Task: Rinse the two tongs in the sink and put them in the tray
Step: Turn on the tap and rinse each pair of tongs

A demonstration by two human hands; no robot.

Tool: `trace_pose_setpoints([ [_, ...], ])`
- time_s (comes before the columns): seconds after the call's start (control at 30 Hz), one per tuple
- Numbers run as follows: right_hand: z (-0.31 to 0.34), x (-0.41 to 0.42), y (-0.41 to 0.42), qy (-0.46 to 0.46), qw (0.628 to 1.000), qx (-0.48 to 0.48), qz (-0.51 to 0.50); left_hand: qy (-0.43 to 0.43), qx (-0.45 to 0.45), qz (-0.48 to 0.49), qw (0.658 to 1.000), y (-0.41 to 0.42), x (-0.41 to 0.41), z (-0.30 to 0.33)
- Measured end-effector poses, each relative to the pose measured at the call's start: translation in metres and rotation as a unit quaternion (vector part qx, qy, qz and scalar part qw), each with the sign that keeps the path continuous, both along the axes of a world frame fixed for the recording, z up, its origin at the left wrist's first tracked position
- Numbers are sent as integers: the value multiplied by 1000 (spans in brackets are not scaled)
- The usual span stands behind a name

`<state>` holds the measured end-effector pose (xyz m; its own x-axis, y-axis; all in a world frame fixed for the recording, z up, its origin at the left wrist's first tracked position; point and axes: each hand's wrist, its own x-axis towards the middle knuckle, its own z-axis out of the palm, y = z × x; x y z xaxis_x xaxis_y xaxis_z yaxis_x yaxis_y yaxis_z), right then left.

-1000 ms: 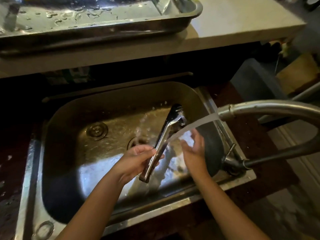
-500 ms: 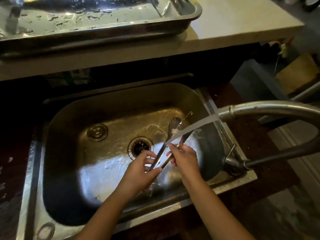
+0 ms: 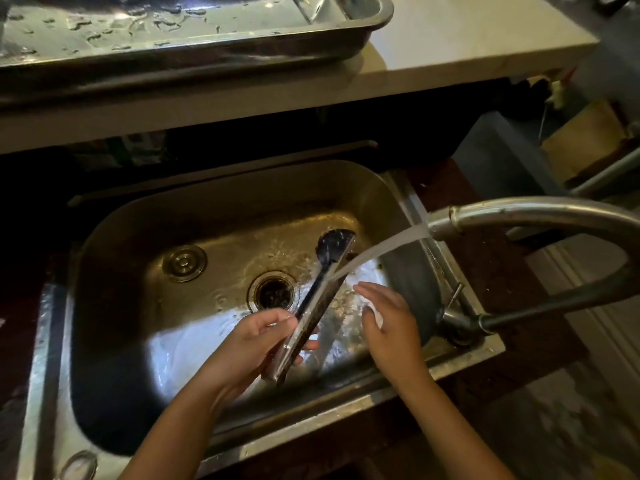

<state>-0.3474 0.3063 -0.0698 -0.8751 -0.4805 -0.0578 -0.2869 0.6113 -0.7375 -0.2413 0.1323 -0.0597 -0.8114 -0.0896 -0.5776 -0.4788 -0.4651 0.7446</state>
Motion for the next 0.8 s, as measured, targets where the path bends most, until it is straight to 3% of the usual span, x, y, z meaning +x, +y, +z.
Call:
trace_pose_setpoints([
  [0.3,9,-9,-11,122,963,82,226,21,13,2,1000,-6,7,2],
  [0.47,9,-27,-22,133,952,128,243,23,2,20,1000,-16,13,6],
  [0.63,15,-43,-32,178,963,144,140,35,-9,4,999,-18,15,10],
  [0.8,15,-14,-27,199,933,114,277,21,7,6,1000,-16,10,12],
])
